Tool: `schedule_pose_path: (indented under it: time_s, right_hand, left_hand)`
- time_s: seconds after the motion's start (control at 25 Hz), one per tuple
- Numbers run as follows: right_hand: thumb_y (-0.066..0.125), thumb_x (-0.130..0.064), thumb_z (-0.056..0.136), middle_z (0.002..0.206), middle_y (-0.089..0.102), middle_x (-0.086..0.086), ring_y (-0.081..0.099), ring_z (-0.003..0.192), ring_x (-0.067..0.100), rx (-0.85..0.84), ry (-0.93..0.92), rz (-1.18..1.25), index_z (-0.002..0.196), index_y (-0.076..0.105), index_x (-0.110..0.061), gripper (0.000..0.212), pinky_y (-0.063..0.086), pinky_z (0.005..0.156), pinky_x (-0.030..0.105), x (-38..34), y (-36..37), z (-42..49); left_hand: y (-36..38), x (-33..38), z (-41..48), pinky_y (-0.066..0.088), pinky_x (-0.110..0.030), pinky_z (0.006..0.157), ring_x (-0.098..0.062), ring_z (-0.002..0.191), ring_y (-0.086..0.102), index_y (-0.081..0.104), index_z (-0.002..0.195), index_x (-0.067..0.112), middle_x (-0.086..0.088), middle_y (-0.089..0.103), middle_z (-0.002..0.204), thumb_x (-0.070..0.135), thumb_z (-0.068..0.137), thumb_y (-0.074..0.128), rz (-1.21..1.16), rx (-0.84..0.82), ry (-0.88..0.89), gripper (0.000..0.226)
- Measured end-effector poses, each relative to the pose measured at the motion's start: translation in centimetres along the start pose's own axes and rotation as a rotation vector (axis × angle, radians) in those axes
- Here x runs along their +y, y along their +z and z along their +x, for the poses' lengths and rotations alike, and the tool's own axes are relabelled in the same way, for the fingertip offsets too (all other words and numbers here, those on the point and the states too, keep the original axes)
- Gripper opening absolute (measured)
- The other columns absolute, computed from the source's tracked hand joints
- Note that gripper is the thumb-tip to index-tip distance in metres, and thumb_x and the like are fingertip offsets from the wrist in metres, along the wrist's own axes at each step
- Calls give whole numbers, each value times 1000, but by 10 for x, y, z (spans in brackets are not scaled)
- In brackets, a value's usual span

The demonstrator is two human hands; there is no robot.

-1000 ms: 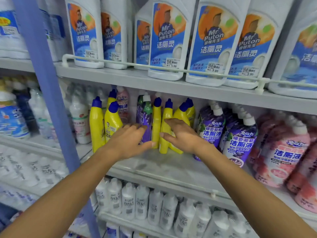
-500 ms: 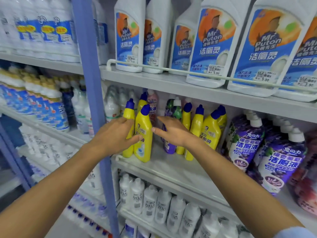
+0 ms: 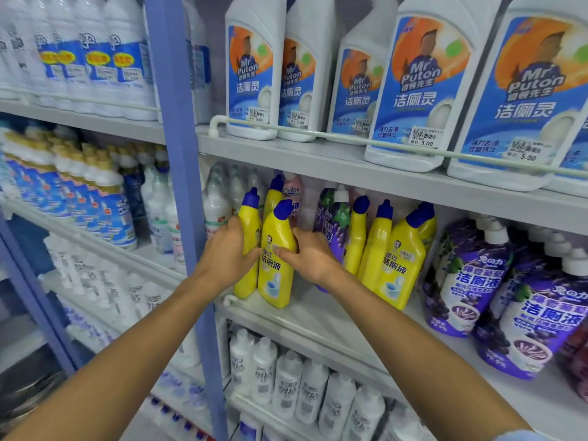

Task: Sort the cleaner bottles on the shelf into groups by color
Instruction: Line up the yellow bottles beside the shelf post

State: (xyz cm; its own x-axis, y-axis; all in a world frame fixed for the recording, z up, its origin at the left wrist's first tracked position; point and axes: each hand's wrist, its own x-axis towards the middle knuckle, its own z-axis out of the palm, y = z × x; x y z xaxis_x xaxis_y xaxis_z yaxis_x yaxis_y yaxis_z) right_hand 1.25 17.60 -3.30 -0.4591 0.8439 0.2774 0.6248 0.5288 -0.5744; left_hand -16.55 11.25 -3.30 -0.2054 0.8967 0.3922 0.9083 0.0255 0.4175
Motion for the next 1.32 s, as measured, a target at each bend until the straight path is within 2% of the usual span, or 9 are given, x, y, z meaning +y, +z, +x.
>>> schedule_pose_path:
  time_s: [0.12,0.32,0.48,0.68,0.8,0.96,1.04,1.16,1.32]
  right_hand:
    - [67,-41,93,111,72,9,67,99,28,0,35,-33,117,66,-16,34,56,84,38,5,-2,7]
    - [67,-46,93,111,72,9,67,101,28,36,116,-60,114,68,-15,38,56,86,40,22,-9,10]
    - [67,-44,93,102,71,6,65,94,24,56,135,-106,106,68,-15,32,51,78,32,35,-18,7]
    - [67,-47,92,92,68,6,62,89,24,33,135,-185,99,65,-15,33,51,77,34,46,-29,-8]
    - [67,-45,93,89,68,5,61,87,24,49,141,-229,96,63,-14,32,48,73,34,50,-45,-25]
    - [67,-46,93,75,55,-1,52,74,20,58,234,-299,77,50,-21,34,34,57,29,61,-66,-47]
    - [66,-47,93,70,51,-2,49,70,19,56,275,-338,72,46,-23,38,30,55,29,69,-76,-57]
    - [66,-51,92,78,54,4,50,78,24,71,339,-378,79,52,-14,41,32,60,34,79,-88,-68]
    - [69,-49,91,87,58,4,55,85,24,82,369,-328,88,58,-14,36,37,66,32,81,-93,-73]
  left_hand:
    - [6,1,8,40,-44,80,-43,116,55,44,127,1,-21,57,125,24,91,71,-61,40,-116,51]
    - [19,0,18,42,-44,76,-49,106,59,44,120,0,-26,61,115,16,94,65,-87,65,-184,38]
    - [23,2,24,44,-46,77,-49,108,59,42,127,-1,-26,60,117,16,95,65,-55,63,-174,43]
    - [29,-7,31,47,-46,74,-50,100,62,42,124,-3,-29,63,111,16,94,66,-64,55,-117,43]
    - [29,-10,32,42,-42,69,-50,99,62,41,126,-6,-29,63,111,16,95,65,-44,50,-97,44]
    - [28,-11,33,45,-45,69,-51,96,64,41,125,-9,-31,63,108,12,94,65,-28,55,-57,44]
    - [26,-10,30,48,-47,72,-51,96,64,43,123,-10,-32,64,108,11,93,67,-10,51,-39,44]
    - [21,-11,24,46,-47,72,-52,98,63,43,121,-10,-32,63,109,11,94,66,12,46,-27,42]
    - [17,-13,16,40,-44,70,-52,101,61,44,120,-8,-32,62,112,13,95,66,0,12,-47,39]
